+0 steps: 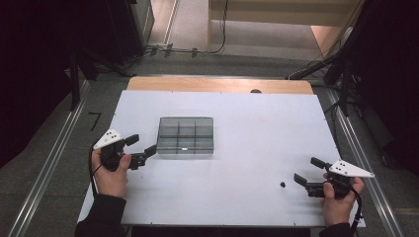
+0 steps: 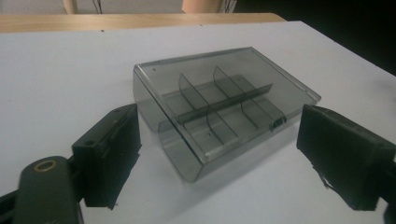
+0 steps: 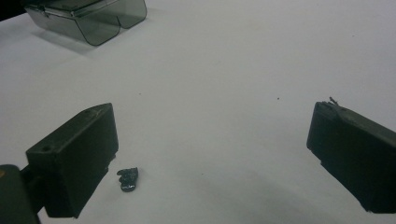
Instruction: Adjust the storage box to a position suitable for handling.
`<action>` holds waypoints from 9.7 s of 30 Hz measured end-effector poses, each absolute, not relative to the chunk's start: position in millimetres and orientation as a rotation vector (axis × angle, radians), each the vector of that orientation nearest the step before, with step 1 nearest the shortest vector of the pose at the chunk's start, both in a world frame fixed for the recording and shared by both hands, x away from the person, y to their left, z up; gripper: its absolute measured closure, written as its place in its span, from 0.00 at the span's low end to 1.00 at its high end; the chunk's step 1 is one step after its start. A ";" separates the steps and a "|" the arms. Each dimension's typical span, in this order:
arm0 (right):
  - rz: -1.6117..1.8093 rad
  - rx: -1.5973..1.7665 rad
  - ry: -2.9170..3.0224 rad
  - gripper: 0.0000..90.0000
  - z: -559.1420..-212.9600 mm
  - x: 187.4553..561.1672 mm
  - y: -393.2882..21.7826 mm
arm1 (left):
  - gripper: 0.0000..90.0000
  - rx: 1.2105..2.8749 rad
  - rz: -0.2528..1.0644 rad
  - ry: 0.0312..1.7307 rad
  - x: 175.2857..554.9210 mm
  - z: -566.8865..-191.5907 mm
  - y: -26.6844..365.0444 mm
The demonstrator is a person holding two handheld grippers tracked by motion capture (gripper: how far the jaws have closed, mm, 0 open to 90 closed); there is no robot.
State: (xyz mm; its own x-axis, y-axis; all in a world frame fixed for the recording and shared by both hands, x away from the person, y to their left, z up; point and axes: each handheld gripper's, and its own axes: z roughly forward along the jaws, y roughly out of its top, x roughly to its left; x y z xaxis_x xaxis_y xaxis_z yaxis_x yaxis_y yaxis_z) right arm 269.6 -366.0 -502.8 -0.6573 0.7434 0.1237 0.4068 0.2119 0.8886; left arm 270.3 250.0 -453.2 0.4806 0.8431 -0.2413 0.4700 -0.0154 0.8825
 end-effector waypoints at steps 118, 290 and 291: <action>1.408 1.024 2.251 0.05 -489.7 268.2 -355.5 | 0.79 1.639 0.216 1.186 299.3 -494.3 213.3; 1.523 0.770 2.569 0.23 -478.9 239.7 -188.3 | 1.00 1.673 0.268 1.209 213.7 -509.6 266.2; 1.523 0.782 2.562 0.21 -478.8 240.5 -192.4 | 1.00 1.675 0.266 1.205 213.0 -509.6 266.6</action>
State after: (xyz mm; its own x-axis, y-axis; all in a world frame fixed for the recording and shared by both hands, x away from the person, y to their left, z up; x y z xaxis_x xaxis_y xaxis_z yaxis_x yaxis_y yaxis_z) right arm 240.5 -192.4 -478.8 -0.8695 0.4515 0.2006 0.3918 0.3829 0.8366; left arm 213.0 266.6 -509.6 0.4764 0.8054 -0.3526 0.5826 0.0111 0.8126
